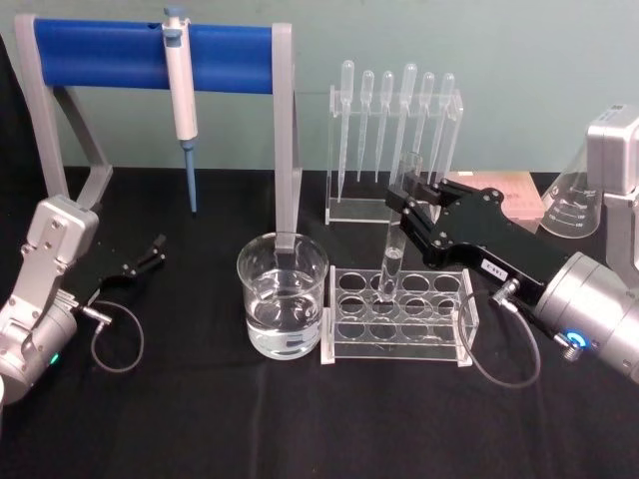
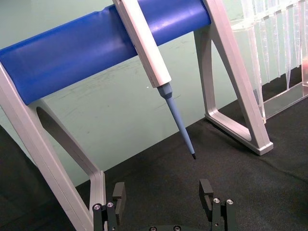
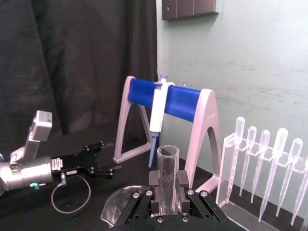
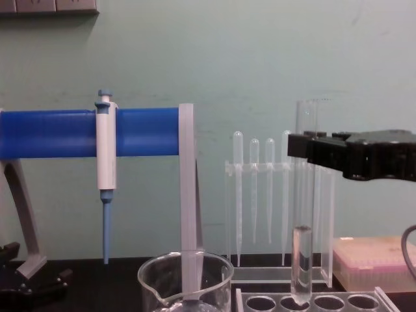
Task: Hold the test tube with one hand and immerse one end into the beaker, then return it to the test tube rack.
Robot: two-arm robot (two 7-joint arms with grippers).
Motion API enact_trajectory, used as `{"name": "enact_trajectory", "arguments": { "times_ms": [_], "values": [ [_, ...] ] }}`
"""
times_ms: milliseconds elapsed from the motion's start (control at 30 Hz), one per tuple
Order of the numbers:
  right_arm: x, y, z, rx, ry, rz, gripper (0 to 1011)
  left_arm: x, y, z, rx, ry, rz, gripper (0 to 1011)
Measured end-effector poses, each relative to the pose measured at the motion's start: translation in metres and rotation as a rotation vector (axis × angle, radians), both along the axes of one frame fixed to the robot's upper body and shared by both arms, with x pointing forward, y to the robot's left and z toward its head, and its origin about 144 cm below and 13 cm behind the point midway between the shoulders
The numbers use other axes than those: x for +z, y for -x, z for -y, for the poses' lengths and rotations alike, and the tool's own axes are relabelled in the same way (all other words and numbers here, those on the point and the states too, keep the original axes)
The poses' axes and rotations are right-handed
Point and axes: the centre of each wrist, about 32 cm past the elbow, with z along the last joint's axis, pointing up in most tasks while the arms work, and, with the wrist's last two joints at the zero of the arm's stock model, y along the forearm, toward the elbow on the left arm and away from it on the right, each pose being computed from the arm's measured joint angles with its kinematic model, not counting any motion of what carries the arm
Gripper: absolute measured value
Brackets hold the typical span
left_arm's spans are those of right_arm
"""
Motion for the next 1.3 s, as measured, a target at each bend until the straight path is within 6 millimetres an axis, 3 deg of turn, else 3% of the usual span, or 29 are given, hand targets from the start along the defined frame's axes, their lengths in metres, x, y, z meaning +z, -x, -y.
{"name": "enact_trajectory", "arguments": {
  "times_ms": [1300],
  "values": [
    [-0.04,-0.015,-0.003,-0.007,0.031,-0.04,223,0.0,0.0,0.0,0.0,0.0,0.0,1000]
  ]
}}
